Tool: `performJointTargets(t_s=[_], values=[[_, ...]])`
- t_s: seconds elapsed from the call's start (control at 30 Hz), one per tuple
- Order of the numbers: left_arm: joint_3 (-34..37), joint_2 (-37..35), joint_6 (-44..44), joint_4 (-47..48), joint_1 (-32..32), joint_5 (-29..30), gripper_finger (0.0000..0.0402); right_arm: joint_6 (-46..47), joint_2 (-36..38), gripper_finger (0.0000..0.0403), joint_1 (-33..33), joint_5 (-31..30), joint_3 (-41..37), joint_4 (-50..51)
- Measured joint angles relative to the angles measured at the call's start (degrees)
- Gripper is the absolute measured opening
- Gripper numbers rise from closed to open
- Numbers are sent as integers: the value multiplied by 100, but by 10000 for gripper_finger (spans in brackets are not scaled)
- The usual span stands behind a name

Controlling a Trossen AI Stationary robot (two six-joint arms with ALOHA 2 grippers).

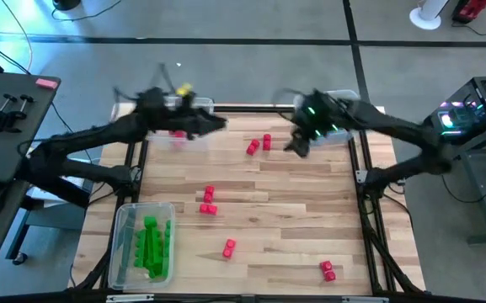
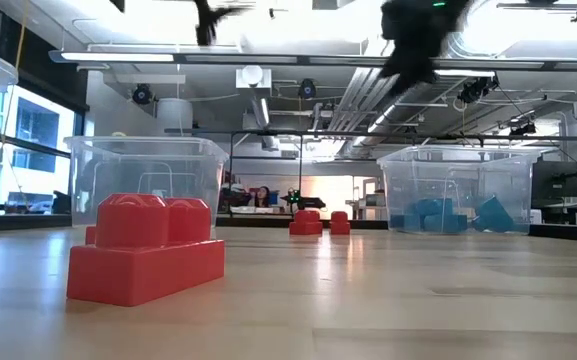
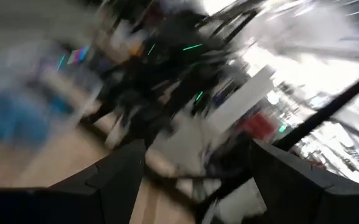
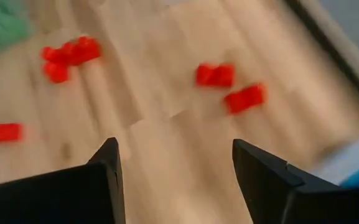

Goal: Sort blocks
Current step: Put the red game piece into the top left transparent bin

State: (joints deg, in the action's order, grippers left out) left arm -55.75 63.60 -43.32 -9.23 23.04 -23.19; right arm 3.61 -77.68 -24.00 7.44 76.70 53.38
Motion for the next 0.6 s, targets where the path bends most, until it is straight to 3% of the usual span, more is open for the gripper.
performJointTargets(t_s=[0.1, 0.23, 0.37, 0.47, 0.6], values=[[-248, 547, -132, 1008, -38, -272, 272, 1132, 1027, 177, 407, -24, -1300, -605], [-1256, 1041, 718, 3516, -111, -342, 271, 2570, 2095, 176, 1119, -212, -2599, -1365], [-1843, 1367, 1096, 5418, -603, 1258, 270, 3618, 2728, 176, 1726, -834, -3562, -2043], [-1787, 1508, 457, 5811, -1056, 2175, 270, 4080, 2938, 176, 2029, -1010, -4067, -2553], [-1495, 1794, -576, 5887, -1578, 2810, 270, 4286, 2907, 176, 2237, -1047, -4402, -2897]])
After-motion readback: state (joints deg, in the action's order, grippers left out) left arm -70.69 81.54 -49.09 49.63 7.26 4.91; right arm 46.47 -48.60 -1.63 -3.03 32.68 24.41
